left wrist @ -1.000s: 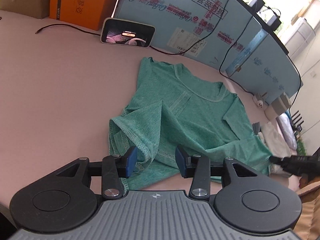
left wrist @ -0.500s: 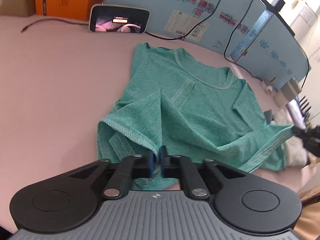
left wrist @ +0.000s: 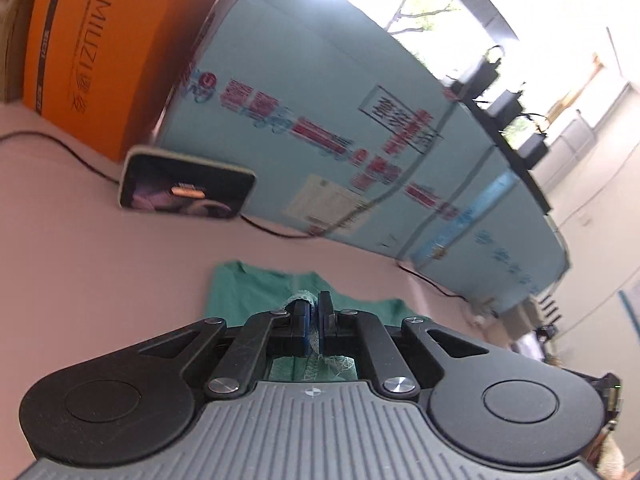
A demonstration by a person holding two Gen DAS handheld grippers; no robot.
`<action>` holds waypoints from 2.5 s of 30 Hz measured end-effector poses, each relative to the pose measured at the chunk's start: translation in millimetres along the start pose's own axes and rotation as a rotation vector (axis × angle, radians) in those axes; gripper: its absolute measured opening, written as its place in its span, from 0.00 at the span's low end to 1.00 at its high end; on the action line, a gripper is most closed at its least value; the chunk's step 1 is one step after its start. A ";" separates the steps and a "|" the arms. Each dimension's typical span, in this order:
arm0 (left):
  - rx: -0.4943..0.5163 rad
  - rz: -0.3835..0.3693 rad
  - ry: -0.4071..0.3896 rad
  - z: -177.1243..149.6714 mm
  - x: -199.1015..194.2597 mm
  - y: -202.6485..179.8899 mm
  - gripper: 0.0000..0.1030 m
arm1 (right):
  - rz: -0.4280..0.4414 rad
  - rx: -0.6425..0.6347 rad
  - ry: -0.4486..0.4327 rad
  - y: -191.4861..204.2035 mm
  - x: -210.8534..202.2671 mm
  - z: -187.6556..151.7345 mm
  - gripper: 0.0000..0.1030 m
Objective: Fold clothes
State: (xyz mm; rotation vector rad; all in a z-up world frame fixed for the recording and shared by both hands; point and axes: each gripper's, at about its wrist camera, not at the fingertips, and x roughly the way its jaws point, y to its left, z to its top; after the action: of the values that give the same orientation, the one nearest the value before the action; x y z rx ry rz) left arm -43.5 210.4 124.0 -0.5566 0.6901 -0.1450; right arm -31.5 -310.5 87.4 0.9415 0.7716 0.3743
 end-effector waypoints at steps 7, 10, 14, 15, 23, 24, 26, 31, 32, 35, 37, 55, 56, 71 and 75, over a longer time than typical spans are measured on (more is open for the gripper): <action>-0.056 0.168 0.003 24.0 49.2 32.0 0.04 | -0.069 -0.007 -0.034 -6.9 41.4 35.5 0.05; -0.093 0.224 -0.006 26.6 58.9 40.1 0.04 | -0.105 -0.010 -0.044 -10.6 59.2 50.2 0.06; -0.099 0.271 -0.037 29.3 60.1 43.6 0.16 | -0.153 -0.015 -0.056 -15.5 82.9 69.7 0.11; -0.097 0.289 -0.055 30.6 58.0 43.7 0.25 | -0.165 -0.016 -0.060 -16.8 88.9 74.5 0.11; -0.085 0.311 -0.055 31.9 48.1 45.0 0.38 | -0.229 -0.016 -0.085 -24.9 107.7 92.1 0.48; -0.078 0.307 -0.046 30.2 47.7 42.9 0.40 | -0.243 -0.022 -0.092 -25.7 106.9 93.6 0.50; -0.063 0.299 -0.025 26.1 45.6 38.2 0.46 | -0.249 -0.014 -0.111 -28.3 101.6 96.3 0.50; -0.050 0.301 0.018 12.2 43.7 34.4 0.63 | -0.245 -0.016 -0.081 -26.3 91.2 94.9 0.50; -0.057 0.299 0.028 9.8 43.5 34.3 0.64 | -0.234 -0.034 -0.061 -22.5 91.5 93.5 0.49; -0.067 0.294 0.049 2.0 42.2 32.5 0.73 | -0.212 -0.112 -0.001 -5.0 98.3 87.5 0.49; -0.074 0.291 0.063 -2.8 41.9 31.7 0.77 | -0.201 -0.174 0.040 8.6 104.7 82.8 0.48; 0.246 0.298 0.242 -28.4 55.1 -8.5 0.79 | -0.082 -1.662 0.623 127.3 213.2 -52.3 0.44; 0.317 0.292 0.251 -30.6 56.7 -16.7 0.79 | -0.070 -1.679 0.652 126.0 217.0 -52.4 0.44; 1.064 0.216 0.229 -59.3 103.0 -85.6 0.71 | 0.006 -1.649 0.790 120.6 234.0 -52.6 0.02; 1.193 0.205 0.255 -68.3 122.7 -89.5 0.33 | 0.002 -1.627 0.701 125.8 226.6 -41.6 0.02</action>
State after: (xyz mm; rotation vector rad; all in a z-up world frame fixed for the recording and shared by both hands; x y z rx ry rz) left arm 11.9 67.4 59.2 0.6841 0.7707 -0.3988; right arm 96.4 -81.4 81.0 -0.7694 0.7758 1.1143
